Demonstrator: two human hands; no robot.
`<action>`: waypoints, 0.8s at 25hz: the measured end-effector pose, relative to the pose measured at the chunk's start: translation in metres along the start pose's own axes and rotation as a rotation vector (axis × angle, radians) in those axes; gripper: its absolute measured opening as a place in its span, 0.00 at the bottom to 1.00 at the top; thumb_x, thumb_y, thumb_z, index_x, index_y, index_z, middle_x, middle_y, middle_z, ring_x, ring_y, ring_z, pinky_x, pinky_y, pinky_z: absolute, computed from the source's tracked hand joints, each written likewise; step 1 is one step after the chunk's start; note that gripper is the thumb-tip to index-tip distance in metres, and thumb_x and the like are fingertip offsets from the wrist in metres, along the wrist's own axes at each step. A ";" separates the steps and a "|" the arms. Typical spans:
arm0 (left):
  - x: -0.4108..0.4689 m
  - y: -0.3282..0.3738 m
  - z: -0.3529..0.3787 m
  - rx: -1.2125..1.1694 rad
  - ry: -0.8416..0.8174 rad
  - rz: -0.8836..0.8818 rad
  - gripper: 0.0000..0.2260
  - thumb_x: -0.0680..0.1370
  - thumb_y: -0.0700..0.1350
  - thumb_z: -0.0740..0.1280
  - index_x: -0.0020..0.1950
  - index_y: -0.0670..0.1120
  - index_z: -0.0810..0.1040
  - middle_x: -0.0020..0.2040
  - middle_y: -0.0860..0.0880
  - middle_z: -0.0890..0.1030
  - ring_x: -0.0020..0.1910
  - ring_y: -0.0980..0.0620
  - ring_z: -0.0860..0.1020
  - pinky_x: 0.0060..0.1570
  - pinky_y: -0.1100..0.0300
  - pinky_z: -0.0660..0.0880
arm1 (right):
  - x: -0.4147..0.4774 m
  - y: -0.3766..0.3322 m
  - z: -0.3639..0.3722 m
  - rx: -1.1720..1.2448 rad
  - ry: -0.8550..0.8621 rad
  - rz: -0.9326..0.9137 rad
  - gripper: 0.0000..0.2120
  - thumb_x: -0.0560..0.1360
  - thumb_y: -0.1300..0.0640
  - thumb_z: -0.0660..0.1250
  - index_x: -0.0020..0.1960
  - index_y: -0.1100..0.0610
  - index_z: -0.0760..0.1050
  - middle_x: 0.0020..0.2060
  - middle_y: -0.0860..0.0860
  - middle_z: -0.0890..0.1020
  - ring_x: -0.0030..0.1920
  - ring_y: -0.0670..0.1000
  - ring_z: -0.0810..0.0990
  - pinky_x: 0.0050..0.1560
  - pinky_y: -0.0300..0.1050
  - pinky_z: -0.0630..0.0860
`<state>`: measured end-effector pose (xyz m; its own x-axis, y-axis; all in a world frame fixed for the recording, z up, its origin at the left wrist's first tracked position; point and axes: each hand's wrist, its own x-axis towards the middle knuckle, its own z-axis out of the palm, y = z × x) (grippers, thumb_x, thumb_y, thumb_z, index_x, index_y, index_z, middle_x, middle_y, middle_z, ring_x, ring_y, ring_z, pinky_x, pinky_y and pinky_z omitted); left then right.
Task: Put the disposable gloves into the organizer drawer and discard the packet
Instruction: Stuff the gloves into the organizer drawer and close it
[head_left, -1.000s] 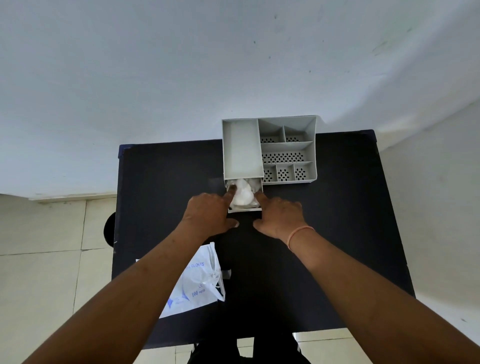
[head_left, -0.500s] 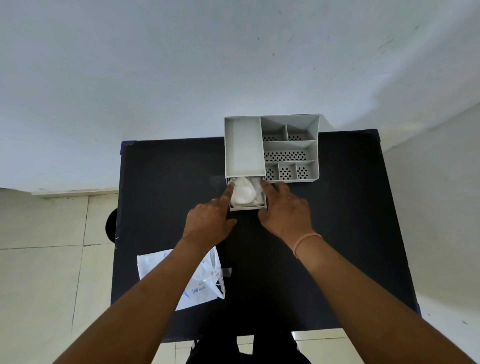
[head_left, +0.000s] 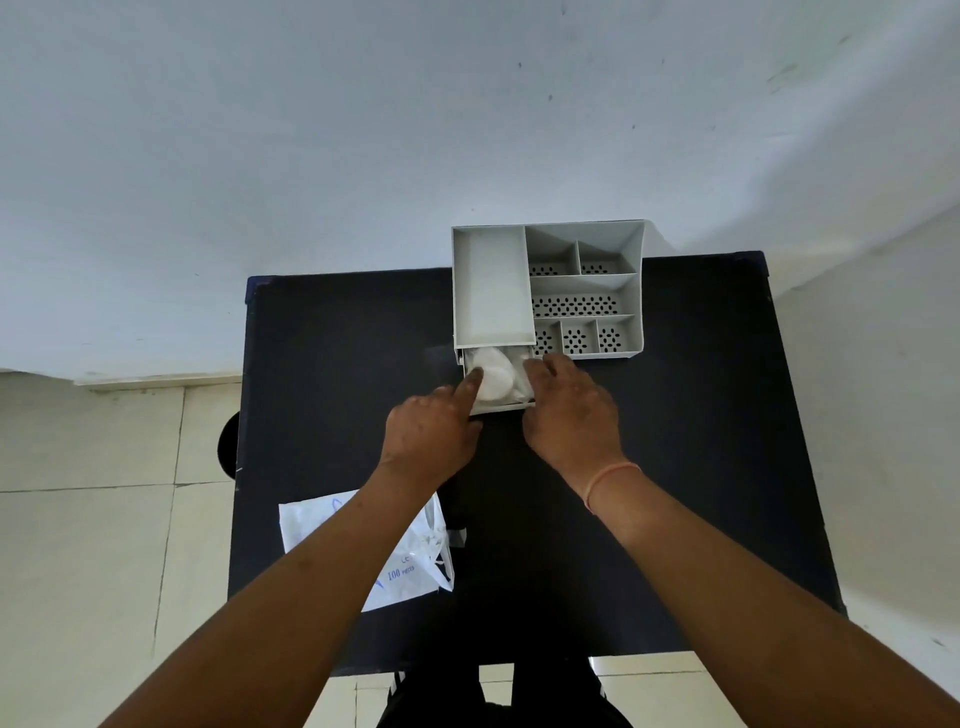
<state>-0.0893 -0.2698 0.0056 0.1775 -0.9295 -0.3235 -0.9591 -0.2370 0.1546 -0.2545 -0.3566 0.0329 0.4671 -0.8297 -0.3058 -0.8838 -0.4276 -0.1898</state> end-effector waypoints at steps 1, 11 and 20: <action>-0.003 -0.001 -0.001 -0.007 0.037 -0.007 0.33 0.83 0.58 0.65 0.86 0.54 0.58 0.64 0.45 0.84 0.53 0.40 0.86 0.49 0.48 0.82 | -0.007 0.002 0.004 -0.026 0.112 -0.054 0.24 0.74 0.58 0.69 0.70 0.53 0.74 0.67 0.56 0.76 0.63 0.60 0.78 0.56 0.56 0.79; 0.011 0.007 -0.004 0.269 -0.048 0.132 0.32 0.88 0.58 0.55 0.87 0.45 0.51 0.54 0.46 0.85 0.48 0.45 0.86 0.37 0.54 0.71 | -0.003 0.002 0.026 -0.137 -0.035 -0.194 0.29 0.77 0.58 0.66 0.78 0.54 0.69 0.79 0.55 0.70 0.82 0.60 0.60 0.79 0.67 0.59; 0.010 0.005 0.004 0.243 0.037 0.107 0.29 0.86 0.54 0.60 0.86 0.48 0.59 0.54 0.47 0.86 0.47 0.44 0.87 0.38 0.54 0.77 | 0.012 -0.013 0.020 -0.116 -0.080 -0.312 0.34 0.76 0.56 0.69 0.81 0.56 0.64 0.81 0.55 0.67 0.81 0.58 0.62 0.80 0.64 0.58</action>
<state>-0.0937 -0.2788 -0.0008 0.0754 -0.9563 -0.2826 -0.9969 -0.0658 -0.0435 -0.2366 -0.3539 0.0132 0.7116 -0.6241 -0.3225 -0.6933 -0.6980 -0.1792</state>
